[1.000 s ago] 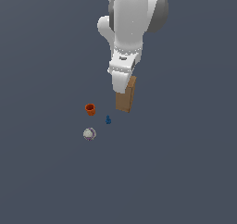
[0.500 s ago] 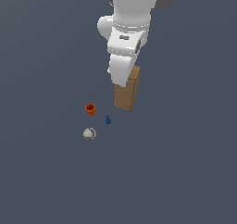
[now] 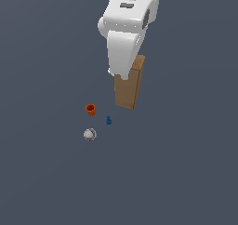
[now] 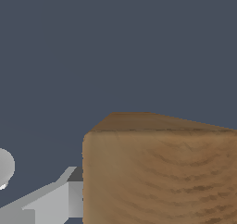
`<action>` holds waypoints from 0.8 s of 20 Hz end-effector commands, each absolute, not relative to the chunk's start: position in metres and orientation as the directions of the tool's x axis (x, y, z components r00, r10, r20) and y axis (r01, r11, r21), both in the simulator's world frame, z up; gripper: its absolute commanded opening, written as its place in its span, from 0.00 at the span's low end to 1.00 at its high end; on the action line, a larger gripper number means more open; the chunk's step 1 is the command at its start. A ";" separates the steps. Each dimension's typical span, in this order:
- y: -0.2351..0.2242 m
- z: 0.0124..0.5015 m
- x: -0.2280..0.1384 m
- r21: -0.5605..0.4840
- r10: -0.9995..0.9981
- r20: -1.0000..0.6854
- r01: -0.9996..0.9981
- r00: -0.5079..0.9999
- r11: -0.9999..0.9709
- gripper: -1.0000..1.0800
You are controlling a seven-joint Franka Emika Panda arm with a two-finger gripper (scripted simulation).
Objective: Pick up a designated object from a clutter of objects.
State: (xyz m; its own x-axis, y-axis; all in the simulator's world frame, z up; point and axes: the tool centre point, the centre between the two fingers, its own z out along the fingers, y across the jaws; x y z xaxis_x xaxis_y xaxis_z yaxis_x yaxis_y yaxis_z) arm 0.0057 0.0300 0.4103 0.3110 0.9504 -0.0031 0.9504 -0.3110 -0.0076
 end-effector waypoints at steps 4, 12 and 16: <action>0.030 0.444 0.025 0.000 0.950 0.000 0.950 0.311 -0.311 0.00; 0.030 0.478 0.046 0.000 0.950 0.000 0.950 0.311 -0.311 0.00; 0.030 0.488 0.053 0.000 0.950 0.000 0.950 0.311 -0.311 0.00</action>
